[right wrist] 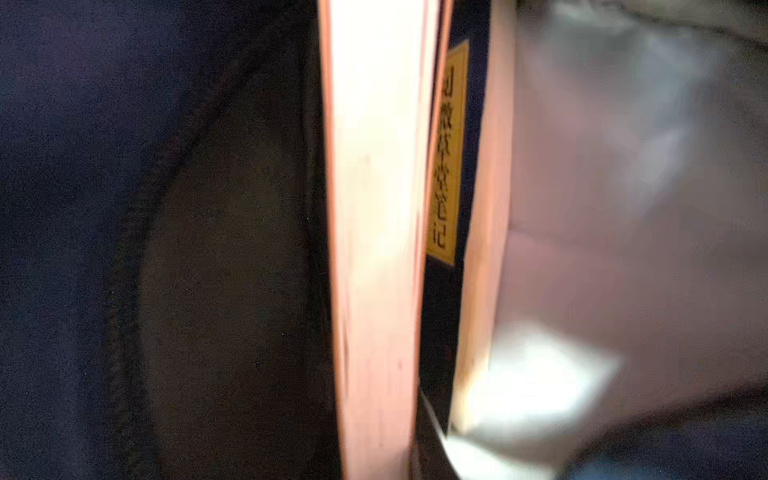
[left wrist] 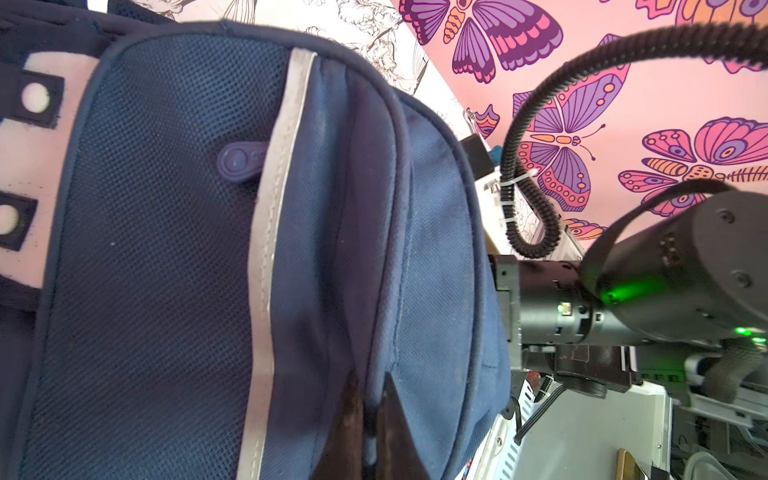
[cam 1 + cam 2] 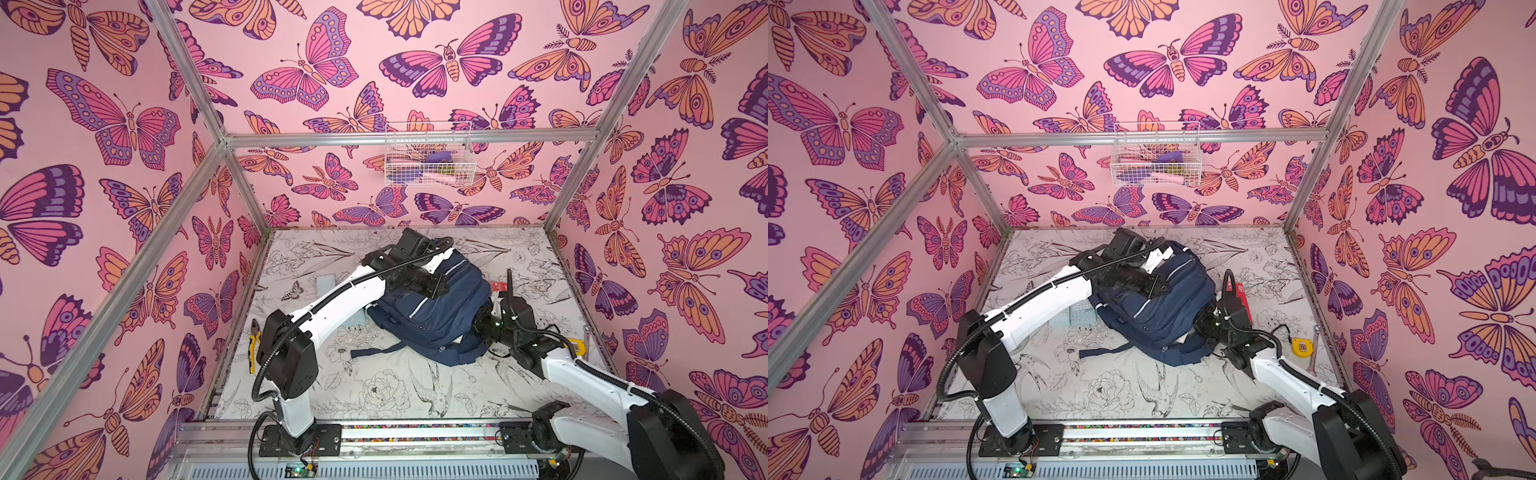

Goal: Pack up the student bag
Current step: 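Push the brown book down into the backpack opening with the right gripper, then open the right gripper and withdraw it while the left releases the backpack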

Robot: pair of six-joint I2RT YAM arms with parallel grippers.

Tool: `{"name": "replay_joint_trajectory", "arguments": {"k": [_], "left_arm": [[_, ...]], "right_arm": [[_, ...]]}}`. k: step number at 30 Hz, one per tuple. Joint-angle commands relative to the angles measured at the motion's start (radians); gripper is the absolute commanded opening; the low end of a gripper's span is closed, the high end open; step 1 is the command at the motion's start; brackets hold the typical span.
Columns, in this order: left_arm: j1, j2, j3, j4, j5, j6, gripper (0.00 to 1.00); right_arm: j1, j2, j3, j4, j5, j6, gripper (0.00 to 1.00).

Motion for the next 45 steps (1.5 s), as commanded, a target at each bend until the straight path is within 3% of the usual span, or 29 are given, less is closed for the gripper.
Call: {"name": "replay_joint_trajectory", "arguments": {"k": [1, 3, 7, 11, 14, 19, 23, 29, 34, 35, 40, 45], "left_arm": [[0.0, -0.025, 0.006, 0.108, 0.103, -0.018, 0.0], [0.0, -0.022, 0.006, 0.114, 0.117, -0.02, 0.0], [0.001, -0.021, 0.003, 0.116, 0.116, -0.007, 0.0], [0.005, -0.015, -0.009, 0.119, 0.116, 0.003, 0.0], [0.012, -0.012, -0.025, 0.133, 0.105, 0.004, 0.0], [0.031, 0.009, -0.041, 0.161, 0.096, -0.029, 0.0], [0.035, 0.028, -0.05, 0.169, 0.092, -0.029, 0.0], [0.037, 0.048, -0.075, 0.194, 0.094, -0.058, 0.0], [0.042, 0.077, -0.09, 0.202, 0.078, -0.11, 0.0], [0.044, 0.082, -0.095, 0.202, 0.09, -0.132, 0.03], [0.042, 0.023, -0.21, 0.212, 0.064, -0.181, 0.4], [0.044, -0.161, -0.409, 0.206, -0.024, -0.194, 0.57]], "right_arm": [[0.006, 0.065, 0.049, 0.17, 0.085, 0.006, 0.0], [0.011, 0.123, 0.076, 0.183, 0.076, 0.006, 0.06], [0.031, 0.197, 0.134, 0.148, 0.067, -0.013, 0.43], [0.032, 0.156, 0.172, -0.029, 0.079, -0.065, 0.49], [0.031, 0.069, 0.21, -0.351, 0.175, -0.115, 0.56], [0.025, -0.062, 0.247, -0.738, 0.29, -0.179, 0.57], [0.023, -0.168, 0.253, -0.917, 0.36, -0.233, 0.56], [0.023, -0.288, 0.273, -0.977, 0.319, -0.327, 0.46], [0.038, -0.313, 0.262, -0.957, 0.269, -0.358, 0.45], [0.054, -0.307, 0.271, -0.972, 0.272, -0.371, 0.45], [0.266, -0.283, 0.313, -1.081, 0.482, -0.353, 0.46], [0.505, -0.184, 0.351, -1.124, 0.635, -0.289, 0.46]]}}
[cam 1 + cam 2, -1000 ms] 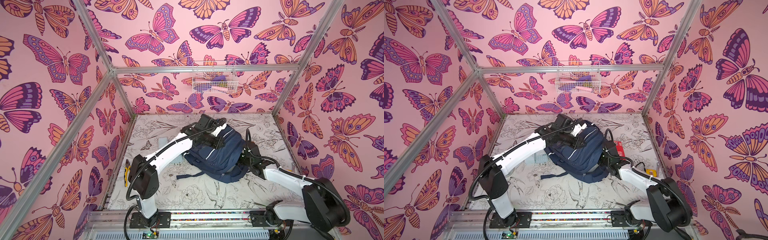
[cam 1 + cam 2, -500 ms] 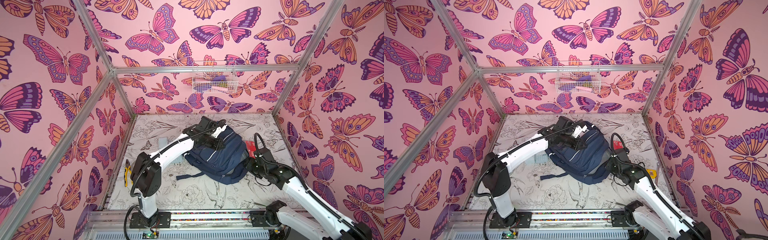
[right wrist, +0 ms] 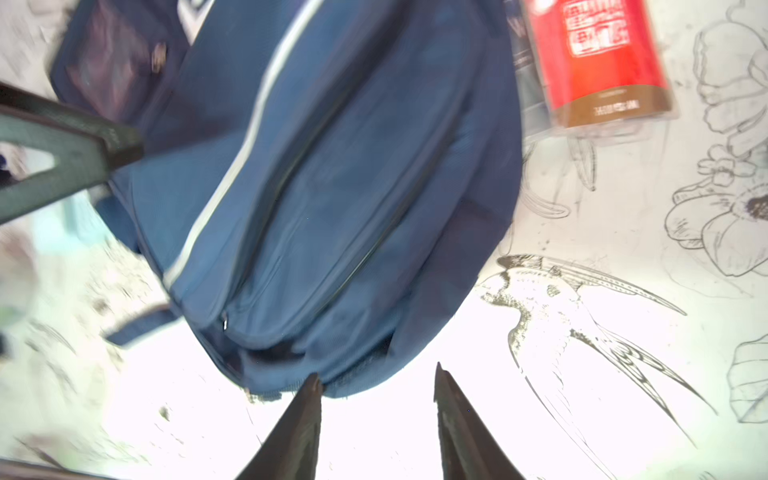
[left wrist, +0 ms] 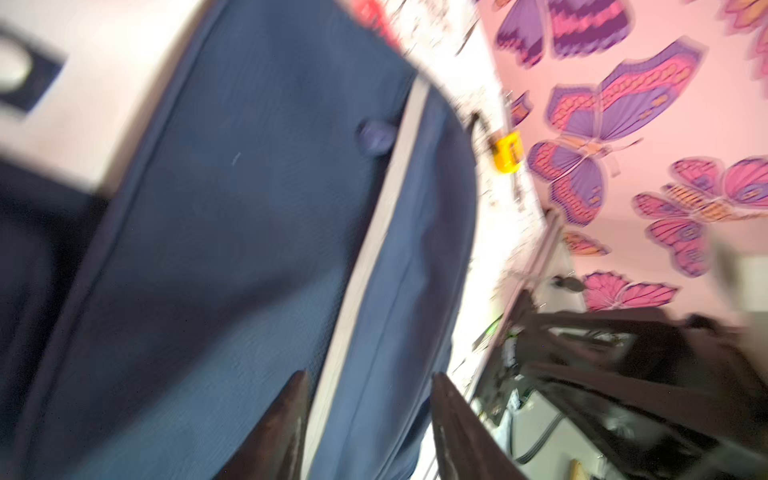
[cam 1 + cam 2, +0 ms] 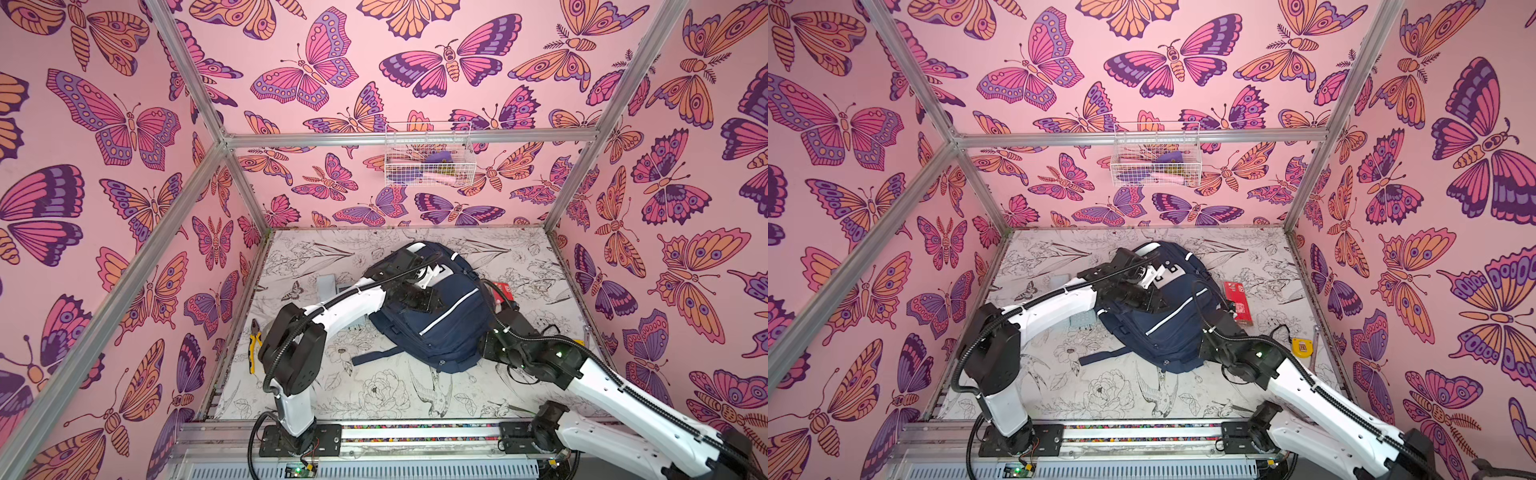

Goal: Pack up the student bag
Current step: 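Open the right gripper and withdraw it while the left releases the backpack, then grasp the zipper pull with the right gripper while the left grips the bag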

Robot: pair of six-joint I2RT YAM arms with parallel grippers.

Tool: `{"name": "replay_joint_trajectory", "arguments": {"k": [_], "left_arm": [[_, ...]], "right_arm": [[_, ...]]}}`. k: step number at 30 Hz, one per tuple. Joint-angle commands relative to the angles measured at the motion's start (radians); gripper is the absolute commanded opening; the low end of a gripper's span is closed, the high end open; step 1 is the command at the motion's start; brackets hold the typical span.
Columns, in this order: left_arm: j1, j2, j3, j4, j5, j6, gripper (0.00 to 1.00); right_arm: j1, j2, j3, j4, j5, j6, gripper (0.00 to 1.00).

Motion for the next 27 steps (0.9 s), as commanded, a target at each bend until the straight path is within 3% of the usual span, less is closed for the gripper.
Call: {"name": "replay_joint_trajectory", "arguments": {"k": [1, 7, 12, 22, 27], "left_arm": [[0.007, -0.17, -0.114, -0.011, -0.082, -0.022, 0.59], [0.006, -0.374, -0.326, -0.07, -0.116, -0.026, 0.64], [-0.003, -0.437, -0.46, -0.085, -0.1, -0.101, 0.64], [-0.007, -0.261, -0.512, 0.182, 0.029, -0.284, 0.63], [-0.001, -0.179, -0.532, 0.261, 0.059, -0.312, 0.6]], "right_arm": [[0.124, 0.072, 0.048, -0.082, 0.164, 0.054, 0.46], [0.189, 0.156, 0.082, -0.041, 0.187, 0.067, 0.46], [0.19, 0.202, 0.116, 0.018, 0.145, 0.041, 0.45], [0.386, 0.379, 0.191, -0.084, 0.211, 0.187, 0.47], [0.438, 0.47, 0.222, -0.06, 0.19, 0.236, 0.47]]}}
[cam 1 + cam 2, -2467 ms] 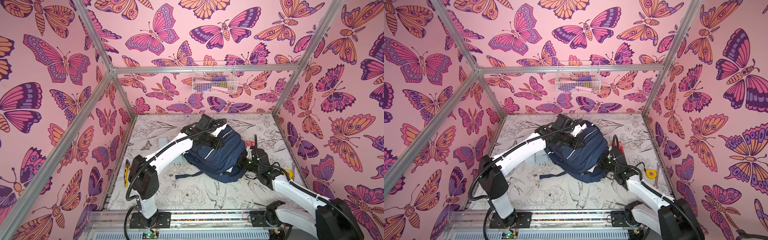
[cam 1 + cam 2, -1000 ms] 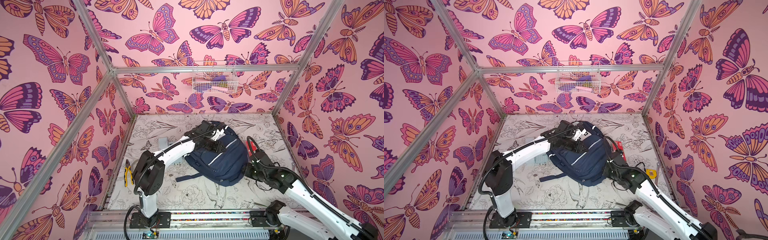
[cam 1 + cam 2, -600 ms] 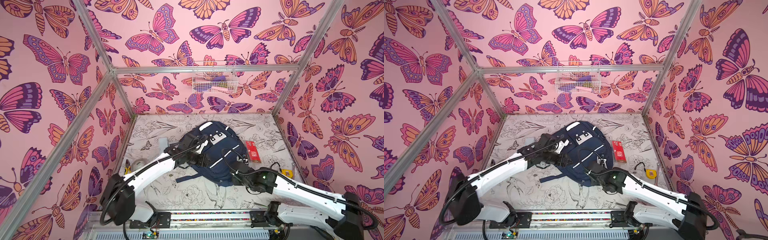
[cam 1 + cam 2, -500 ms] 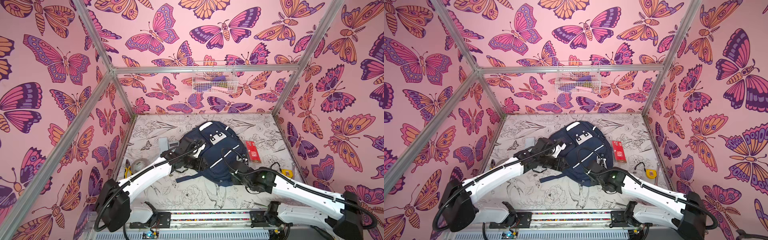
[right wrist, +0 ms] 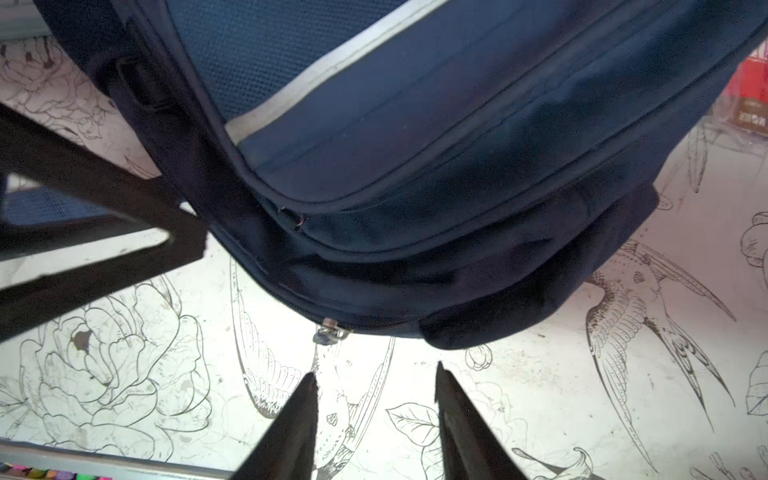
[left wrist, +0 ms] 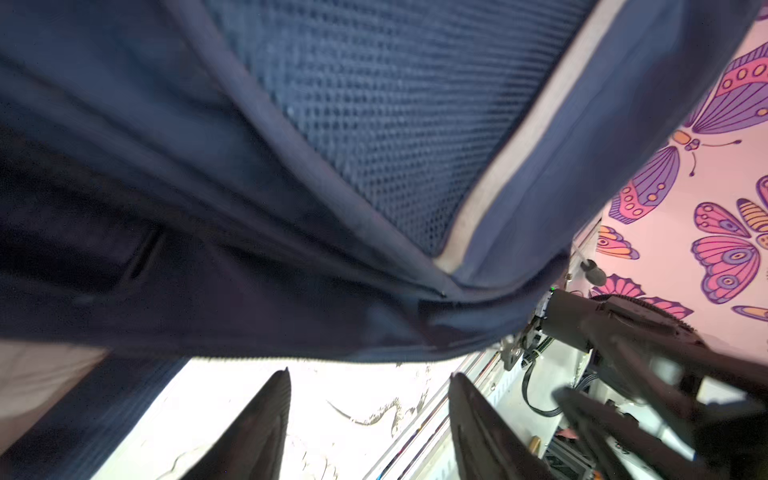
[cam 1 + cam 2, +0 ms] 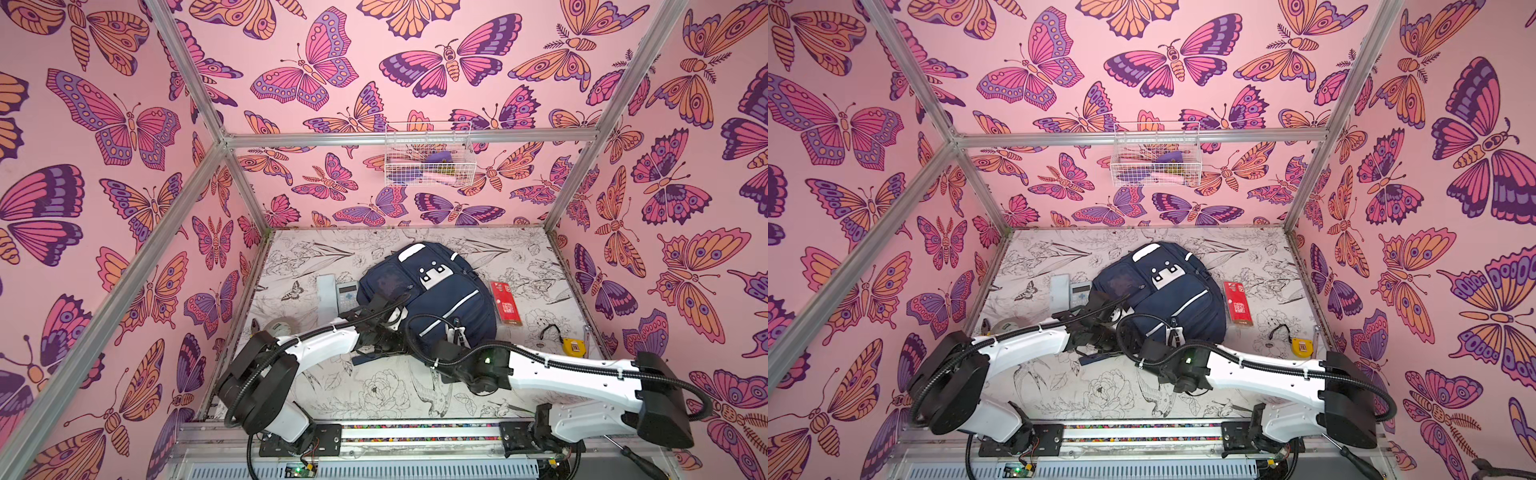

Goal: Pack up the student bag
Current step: 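Grasp the zipper pull with the right gripper while the left grips the bag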

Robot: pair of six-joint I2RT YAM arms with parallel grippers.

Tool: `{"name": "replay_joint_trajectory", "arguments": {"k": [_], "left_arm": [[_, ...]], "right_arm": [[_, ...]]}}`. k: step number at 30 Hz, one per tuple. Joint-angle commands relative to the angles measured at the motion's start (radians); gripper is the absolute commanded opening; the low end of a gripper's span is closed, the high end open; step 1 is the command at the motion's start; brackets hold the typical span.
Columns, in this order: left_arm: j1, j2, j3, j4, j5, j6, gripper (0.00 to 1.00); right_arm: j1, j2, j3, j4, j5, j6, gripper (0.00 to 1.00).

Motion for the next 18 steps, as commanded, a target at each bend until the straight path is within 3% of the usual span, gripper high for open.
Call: {"name": "replay_joint_trajectory", "arguments": {"k": [1, 5, 10, 15, 18], "left_arm": [[0.008, 0.044, -0.03, 0.089, 0.049, -0.043, 0.59], [0.029, 0.074, -0.048, 0.177, 0.104, -0.081, 0.46], [0.042, 0.082, -0.02, 0.229, 0.171, -0.105, 0.09], [0.045, 0.041, -0.012, 0.231, 0.196, -0.095, 0.0], [0.047, 0.031, -0.01, 0.232, 0.209, -0.097, 0.0]], "right_arm": [[0.032, 0.05, 0.033, -0.007, 0.014, 0.074, 0.47], [0.042, 0.092, 0.028, 0.013, 0.014, 0.123, 0.45], [0.042, 0.121, 0.023, 0.043, 0.021, 0.159, 0.44], [0.04, 0.182, 0.07, -0.022, 0.053, 0.204, 0.44], [0.038, 0.221, 0.118, -0.097, 0.071, 0.235, 0.41]]}}
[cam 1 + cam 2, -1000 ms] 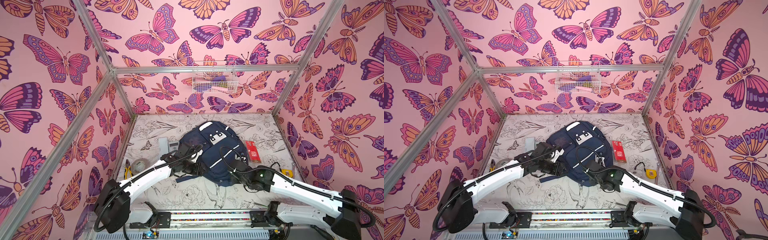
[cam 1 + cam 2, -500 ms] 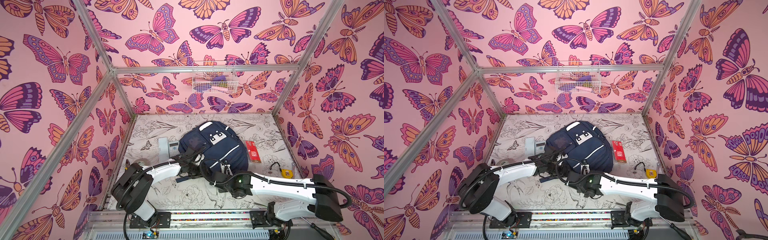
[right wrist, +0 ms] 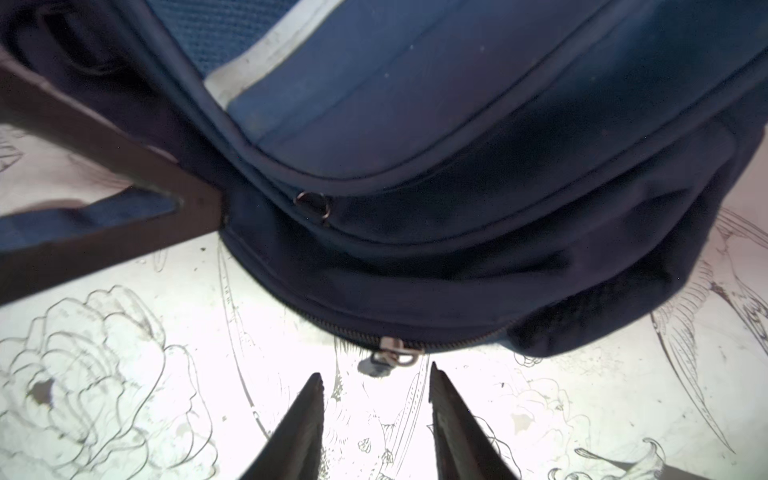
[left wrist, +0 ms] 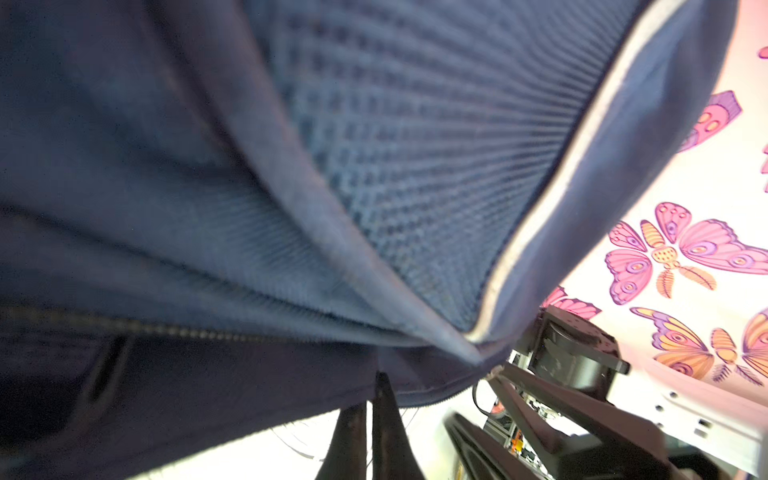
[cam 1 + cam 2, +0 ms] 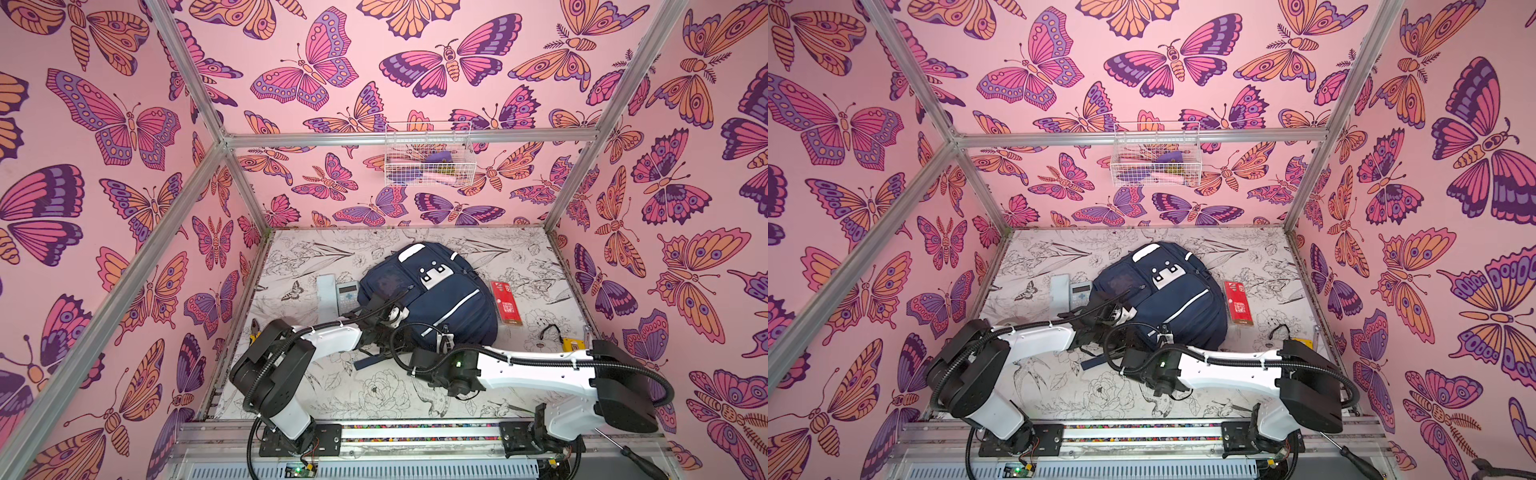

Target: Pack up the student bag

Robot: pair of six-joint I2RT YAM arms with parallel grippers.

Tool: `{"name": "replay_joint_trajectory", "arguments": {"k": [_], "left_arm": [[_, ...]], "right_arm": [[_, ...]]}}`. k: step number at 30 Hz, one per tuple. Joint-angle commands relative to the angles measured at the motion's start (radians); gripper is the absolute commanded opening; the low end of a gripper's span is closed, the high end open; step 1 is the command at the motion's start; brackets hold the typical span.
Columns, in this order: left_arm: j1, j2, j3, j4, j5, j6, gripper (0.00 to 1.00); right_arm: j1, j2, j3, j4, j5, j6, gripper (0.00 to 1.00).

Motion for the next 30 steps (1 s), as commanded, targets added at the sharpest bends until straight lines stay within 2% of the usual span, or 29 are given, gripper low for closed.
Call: {"name": "replay_joint_trajectory", "arguments": {"k": [1, 9, 17, 25, 30], "left_arm": [[0.007, -0.043, 0.025, 0.06, 0.061, 0.002, 0.0], [0.007, -0.042, 0.023, 0.064, 0.067, 0.006, 0.0], [0.007, -0.042, 0.023, 0.07, 0.069, 0.005, 0.0], [0.007, -0.048, 0.014, 0.071, 0.051, 0.003, 0.0], [0.008, -0.04, 0.027, 0.059, 0.016, 0.005, 0.0]], "right_arm": [[0.003, 0.064, 0.069, -0.106, 0.05, 0.069, 0.4], [-0.026, 0.145, 0.124, -0.229, 0.074, 0.127, 0.33], [-0.066, 0.156, 0.135, -0.207, 0.071, 0.072, 0.26], [-0.069, 0.164, 0.147, -0.249, 0.065, 0.068, 0.03], [-0.067, 0.138, 0.144, -0.282, 0.059, 0.061, 0.0]]}}
